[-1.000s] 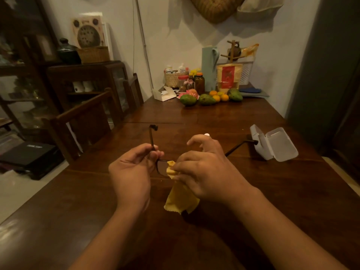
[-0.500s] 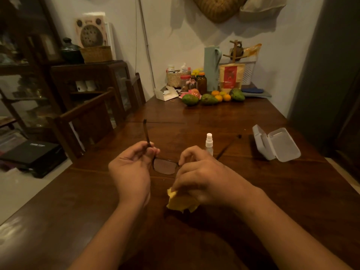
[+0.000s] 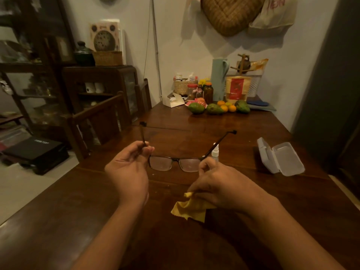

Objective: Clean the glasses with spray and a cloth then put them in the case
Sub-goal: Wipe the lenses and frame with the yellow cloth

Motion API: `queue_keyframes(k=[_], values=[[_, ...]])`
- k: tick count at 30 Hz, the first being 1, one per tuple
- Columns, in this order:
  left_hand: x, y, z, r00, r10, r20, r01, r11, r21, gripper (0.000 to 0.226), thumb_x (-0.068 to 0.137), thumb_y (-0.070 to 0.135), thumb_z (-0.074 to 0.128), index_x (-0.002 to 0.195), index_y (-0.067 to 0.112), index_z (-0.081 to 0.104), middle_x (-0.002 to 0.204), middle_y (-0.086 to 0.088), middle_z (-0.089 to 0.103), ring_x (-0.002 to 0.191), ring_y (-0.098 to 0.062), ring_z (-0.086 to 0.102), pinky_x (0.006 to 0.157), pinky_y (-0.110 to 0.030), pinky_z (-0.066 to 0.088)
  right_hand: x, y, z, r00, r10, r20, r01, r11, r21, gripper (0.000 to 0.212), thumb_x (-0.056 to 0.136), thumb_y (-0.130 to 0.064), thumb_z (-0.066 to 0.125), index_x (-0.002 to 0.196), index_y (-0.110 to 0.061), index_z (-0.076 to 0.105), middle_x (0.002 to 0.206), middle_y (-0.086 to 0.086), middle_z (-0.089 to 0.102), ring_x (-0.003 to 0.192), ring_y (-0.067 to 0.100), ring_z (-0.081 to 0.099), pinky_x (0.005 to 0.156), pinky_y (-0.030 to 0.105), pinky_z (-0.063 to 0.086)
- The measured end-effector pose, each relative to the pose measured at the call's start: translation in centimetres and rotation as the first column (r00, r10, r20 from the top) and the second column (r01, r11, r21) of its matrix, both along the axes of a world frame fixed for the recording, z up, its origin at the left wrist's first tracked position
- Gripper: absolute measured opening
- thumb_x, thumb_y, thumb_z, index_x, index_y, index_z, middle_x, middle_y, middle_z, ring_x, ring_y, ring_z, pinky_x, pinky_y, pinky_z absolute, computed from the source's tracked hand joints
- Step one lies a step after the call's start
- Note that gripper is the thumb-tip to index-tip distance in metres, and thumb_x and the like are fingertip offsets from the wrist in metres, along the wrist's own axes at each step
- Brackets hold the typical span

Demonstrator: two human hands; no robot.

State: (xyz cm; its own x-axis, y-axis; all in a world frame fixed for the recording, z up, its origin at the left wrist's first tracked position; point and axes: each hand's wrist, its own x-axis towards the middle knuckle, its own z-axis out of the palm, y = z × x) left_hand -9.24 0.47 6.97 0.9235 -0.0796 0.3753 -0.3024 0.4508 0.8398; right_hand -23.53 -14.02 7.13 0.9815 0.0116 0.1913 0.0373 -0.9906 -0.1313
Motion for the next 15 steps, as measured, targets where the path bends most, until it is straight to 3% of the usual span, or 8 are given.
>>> queue_keyframes(k=[2, 4, 7, 10, 15], values=[[-0.2, -0.1, 0.1, 1.000, -0.003, 0.000, 0.003, 1.000, -0.004, 0.030, 0.079, -0.008, 0.067, 0.088, 0.020, 0.071, 0.075, 0.004, 0.074, 0.077, -0.014, 0.071, 0.077, -0.029, 0.060, 0.0, 0.3, 0.2, 0.985, 0.020, 0.170, -0.029, 0.998, 0.050, 0.027, 0.091, -0.038, 0.062, 0.115, -0.032, 0.072, 0.106, -0.018, 0.066, 0.114, 0.006, 0.035, 0.080, 0.032, 0.047], [-0.4, -0.2, 0.0, 1.000, -0.012, 0.014, 0.012, 1.000, 0.012, 0.032, 0.079, -0.008, 0.067, 0.085, 0.024, 0.071, 0.075, 0.007, 0.075, 0.076, -0.012, 0.072, 0.075, -0.027, 0.060, 0.2, 0.7, 0.2, 0.940, -0.032, 0.339, -0.017, 0.990, 0.140, 0.027, 0.089, -0.035, 0.062, 0.111, -0.029, 0.075, 0.104, -0.016, 0.070, 0.114, 0.009, 0.039, 0.083, 0.032, 0.045], [-0.9, -0.5, -0.2, 0.999, -0.045, 0.022, 0.044, 0.999, 0.017, 0.038, 0.078, -0.009, 0.066, 0.081, 0.029, 0.071, 0.075, 0.008, 0.075, 0.075, -0.010, 0.072, 0.072, -0.023, 0.058, 0.8, 1.7, -0.2, 0.846, -0.102, 0.523, 0.045, 0.992, 0.120, 0.021, 0.090, -0.030, 0.067, 0.109, -0.027, 0.075, 0.104, -0.015, 0.072, 0.115, 0.017, 0.048, 0.094, 0.031, 0.034], [-1.4, -0.9, -0.6, 0.996, -0.077, 0.044, 0.075, 0.997, 0.032, 0.036, 0.077, -0.007, 0.068, 0.082, 0.028, 0.073, 0.077, 0.004, 0.075, 0.075, -0.014, 0.072, 0.072, -0.025, 0.058, 1.3, 2.7, -0.8, 0.799, -0.164, 0.579, 0.119, 0.986, 0.115, 0.022, 0.089, -0.035, 0.064, 0.107, -0.028, 0.076, 0.101, -0.014, 0.072, 0.115, 0.022, 0.045, 0.091, 0.030, 0.028], [-1.6, -1.2, -0.9, 0.993, -0.112, 0.031, 0.111, 0.993, 0.040, 0.032, 0.076, -0.007, 0.069, 0.080, 0.025, 0.074, 0.074, 0.001, 0.075, 0.073, -0.016, 0.072, 0.070, -0.028, 0.059, 1.8, 3.3, -2.1, 0.822, -0.160, 0.547, 0.152, 0.987, 0.060, 0.028, 0.088, -0.041, 0.061, 0.108, -0.027, 0.077, 0.103, -0.011, 0.071, 0.115, 0.022, 0.036, 0.086, 0.031, 0.027]])
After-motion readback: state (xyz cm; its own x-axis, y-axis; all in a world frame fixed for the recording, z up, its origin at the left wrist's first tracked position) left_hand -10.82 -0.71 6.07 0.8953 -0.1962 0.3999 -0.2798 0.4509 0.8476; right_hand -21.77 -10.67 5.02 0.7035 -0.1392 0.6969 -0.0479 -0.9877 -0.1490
